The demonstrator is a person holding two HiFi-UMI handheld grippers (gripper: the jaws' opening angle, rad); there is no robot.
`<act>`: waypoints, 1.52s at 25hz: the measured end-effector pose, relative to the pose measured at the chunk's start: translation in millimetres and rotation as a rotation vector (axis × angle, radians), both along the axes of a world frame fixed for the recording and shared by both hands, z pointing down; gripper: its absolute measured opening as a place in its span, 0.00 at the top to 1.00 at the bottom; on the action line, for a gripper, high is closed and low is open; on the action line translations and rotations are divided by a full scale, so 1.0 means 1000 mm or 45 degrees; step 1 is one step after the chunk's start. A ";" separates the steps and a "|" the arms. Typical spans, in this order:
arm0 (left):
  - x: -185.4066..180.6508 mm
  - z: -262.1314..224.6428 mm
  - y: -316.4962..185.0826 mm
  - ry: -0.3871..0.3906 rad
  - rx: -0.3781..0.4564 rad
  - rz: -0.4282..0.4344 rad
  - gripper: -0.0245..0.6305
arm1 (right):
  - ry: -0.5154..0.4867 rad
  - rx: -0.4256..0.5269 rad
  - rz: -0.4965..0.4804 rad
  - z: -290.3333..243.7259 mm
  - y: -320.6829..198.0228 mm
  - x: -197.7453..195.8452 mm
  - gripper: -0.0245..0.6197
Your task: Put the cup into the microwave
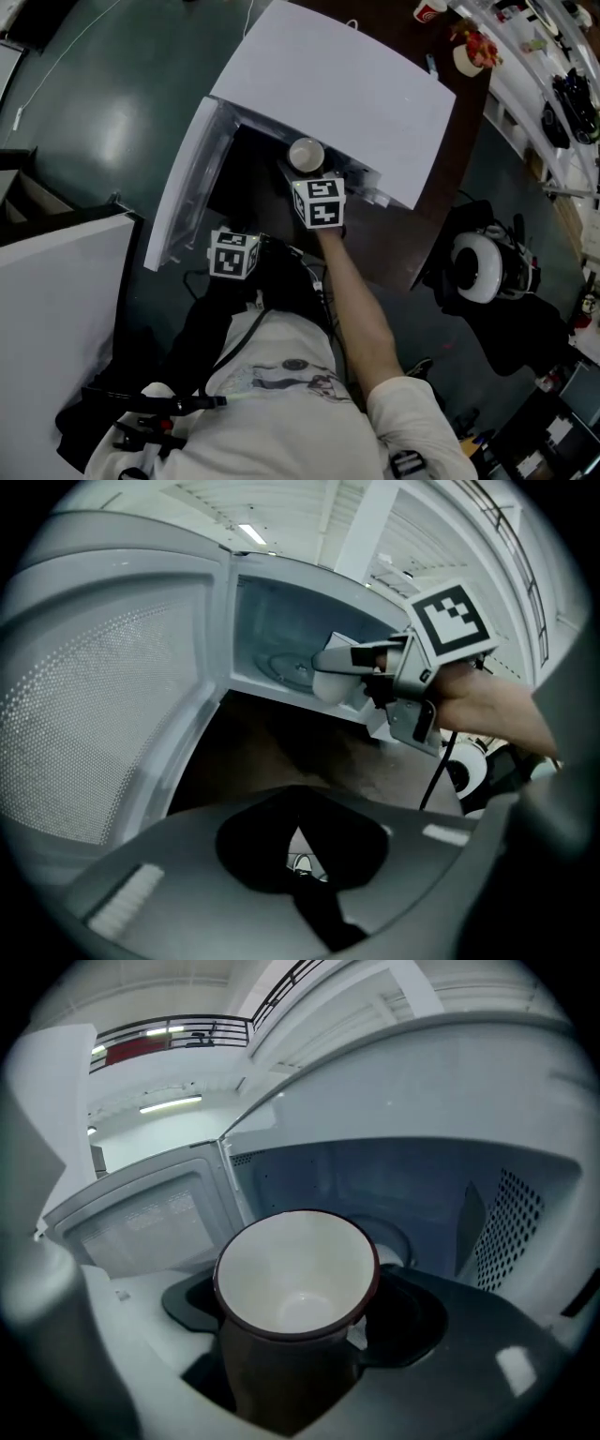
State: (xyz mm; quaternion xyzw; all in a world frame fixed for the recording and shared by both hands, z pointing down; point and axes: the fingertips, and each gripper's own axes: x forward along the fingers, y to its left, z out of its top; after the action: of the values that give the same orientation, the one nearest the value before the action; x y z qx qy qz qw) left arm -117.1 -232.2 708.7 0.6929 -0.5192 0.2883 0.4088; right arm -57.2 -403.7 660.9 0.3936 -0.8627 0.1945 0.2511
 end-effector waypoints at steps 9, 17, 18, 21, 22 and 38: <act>-0.008 0.004 0.000 -0.007 -0.030 0.021 0.96 | 0.030 0.125 0.091 0.004 -0.055 -0.006 0.32; -0.017 0.011 0.008 -0.014 -0.059 0.021 0.96 | 0.048 0.173 0.209 0.014 -0.077 -0.003 0.32; -0.018 0.011 0.008 -0.015 -0.062 0.021 0.96 | 0.044 0.174 0.228 0.015 -0.078 -0.003 0.32; -0.020 0.013 0.011 -0.017 -0.067 0.020 0.96 | 0.018 0.167 0.277 0.016 -0.083 0.000 0.32; -0.021 0.015 0.013 -0.020 -0.072 0.019 0.96 | 0.002 0.173 0.290 0.015 -0.085 0.000 0.32; -0.025 0.017 0.032 -0.032 -0.092 0.023 0.96 | -0.033 0.217 0.308 0.010 -0.092 0.005 0.32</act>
State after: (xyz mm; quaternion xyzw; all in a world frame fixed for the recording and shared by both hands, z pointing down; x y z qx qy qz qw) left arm -142.4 -200.3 725.4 0.6786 -0.5074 0.3192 0.4245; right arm -52.6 -496.2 670.7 0.5120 -0.8256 0.1544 0.1803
